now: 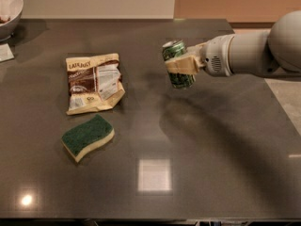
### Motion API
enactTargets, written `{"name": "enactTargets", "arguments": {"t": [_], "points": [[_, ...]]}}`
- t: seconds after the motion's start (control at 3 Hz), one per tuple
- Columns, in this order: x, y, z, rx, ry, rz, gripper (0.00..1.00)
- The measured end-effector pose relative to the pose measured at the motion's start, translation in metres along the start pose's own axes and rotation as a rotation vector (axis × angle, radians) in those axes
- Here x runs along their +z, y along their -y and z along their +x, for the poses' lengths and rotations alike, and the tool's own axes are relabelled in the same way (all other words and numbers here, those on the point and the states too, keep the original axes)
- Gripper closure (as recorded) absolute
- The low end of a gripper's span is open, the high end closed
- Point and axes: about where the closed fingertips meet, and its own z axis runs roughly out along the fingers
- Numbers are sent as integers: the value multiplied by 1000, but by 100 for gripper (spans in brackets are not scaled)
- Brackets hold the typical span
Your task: Place green can upright
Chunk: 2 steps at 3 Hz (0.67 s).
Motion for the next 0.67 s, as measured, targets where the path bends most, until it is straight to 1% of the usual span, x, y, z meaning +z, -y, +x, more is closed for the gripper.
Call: {"name": "enactTargets", "arguments": {"t": [0.33,0.67], "points": [[-9,5,3,-38,139,-16,100],[-15,7,14,-116,233,-26,100]]}}
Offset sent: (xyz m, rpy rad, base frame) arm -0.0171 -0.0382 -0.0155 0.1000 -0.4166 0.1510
